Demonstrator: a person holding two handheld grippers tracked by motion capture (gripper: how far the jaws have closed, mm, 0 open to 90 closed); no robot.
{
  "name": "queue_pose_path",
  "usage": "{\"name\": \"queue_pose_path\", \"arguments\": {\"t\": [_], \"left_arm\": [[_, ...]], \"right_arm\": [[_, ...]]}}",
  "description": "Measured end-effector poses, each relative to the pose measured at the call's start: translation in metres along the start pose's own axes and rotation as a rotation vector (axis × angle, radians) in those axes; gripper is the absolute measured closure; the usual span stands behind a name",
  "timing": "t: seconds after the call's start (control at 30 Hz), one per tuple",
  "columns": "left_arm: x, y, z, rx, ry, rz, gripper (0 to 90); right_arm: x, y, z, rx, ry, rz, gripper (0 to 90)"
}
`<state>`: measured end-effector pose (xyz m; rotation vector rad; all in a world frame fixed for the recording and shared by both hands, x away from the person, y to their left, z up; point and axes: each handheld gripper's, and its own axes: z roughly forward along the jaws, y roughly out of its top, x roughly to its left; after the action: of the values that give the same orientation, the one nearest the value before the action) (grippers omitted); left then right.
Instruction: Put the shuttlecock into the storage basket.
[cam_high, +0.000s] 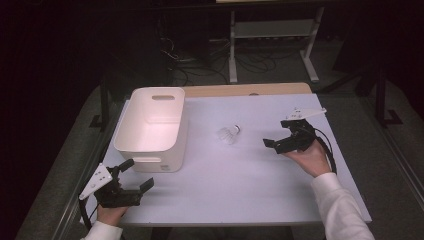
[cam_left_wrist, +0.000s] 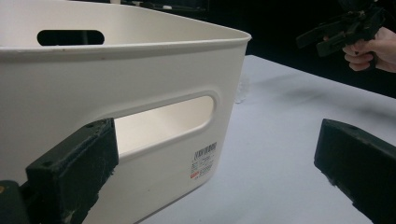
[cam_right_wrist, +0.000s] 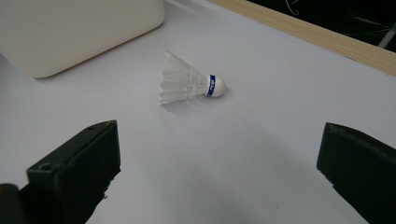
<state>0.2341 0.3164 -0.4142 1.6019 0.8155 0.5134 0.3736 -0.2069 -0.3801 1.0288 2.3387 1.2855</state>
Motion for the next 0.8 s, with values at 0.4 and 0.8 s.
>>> {"name": "queue_pose_path", "arguments": {"t": [0.4,0.8], "left_arm": [[0.000,0.000,0.000,0.002,-0.001,0.004,0.0],[0.000,0.000,0.000,0.002,-0.002,0.003,0.0]], "right_arm": [[0.000,0.011,0.015,0.032,0.042,-0.011,3.0],[0.001,0.019,0.032,0.060,0.062,-0.014,4.8]]}}
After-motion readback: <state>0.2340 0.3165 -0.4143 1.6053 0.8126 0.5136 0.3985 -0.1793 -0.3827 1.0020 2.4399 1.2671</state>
